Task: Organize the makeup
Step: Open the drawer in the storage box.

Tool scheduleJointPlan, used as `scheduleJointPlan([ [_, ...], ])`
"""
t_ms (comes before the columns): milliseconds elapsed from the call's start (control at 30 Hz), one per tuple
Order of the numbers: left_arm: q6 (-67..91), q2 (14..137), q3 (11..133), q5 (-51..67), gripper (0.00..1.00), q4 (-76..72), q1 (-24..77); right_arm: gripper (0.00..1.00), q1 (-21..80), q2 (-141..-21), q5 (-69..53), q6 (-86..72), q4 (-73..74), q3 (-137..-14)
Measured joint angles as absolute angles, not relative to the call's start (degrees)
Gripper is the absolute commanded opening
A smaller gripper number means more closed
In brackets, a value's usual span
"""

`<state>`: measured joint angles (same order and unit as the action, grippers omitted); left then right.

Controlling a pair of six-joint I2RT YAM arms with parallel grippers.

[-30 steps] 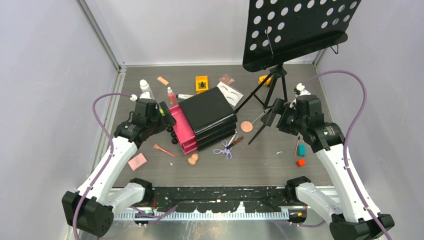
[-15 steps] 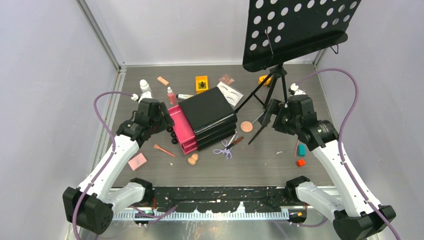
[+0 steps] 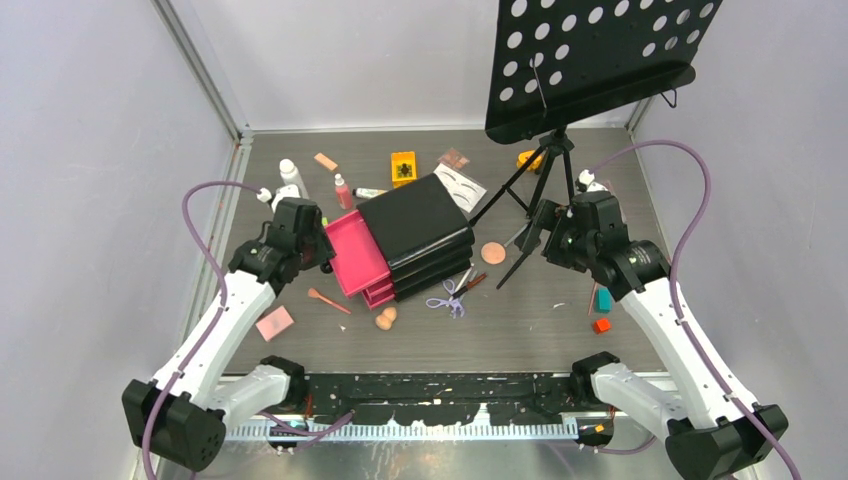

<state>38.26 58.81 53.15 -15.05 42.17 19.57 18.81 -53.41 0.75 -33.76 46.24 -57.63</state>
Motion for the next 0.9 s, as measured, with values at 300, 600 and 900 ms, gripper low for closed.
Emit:
scheduleJointPlan([
  [300,37.3,56.0,55.1,-17.5,0.41,44.8,19.6,0.91,18.8,-53.6,0.8,-34.3,45.6,-56.8],
  [600,37.5,56.0,54.6,-16.7,0.64,44.4,19.7,0.91,18.8,-53.6,0.8,-34.4,45.4,-56.7],
  [900,38.6,57.8,53.0,-13.5,0.54,41.6,19.7,0.92,18.8,-53.6,0.8,-34.4,45.5,-56.7],
])
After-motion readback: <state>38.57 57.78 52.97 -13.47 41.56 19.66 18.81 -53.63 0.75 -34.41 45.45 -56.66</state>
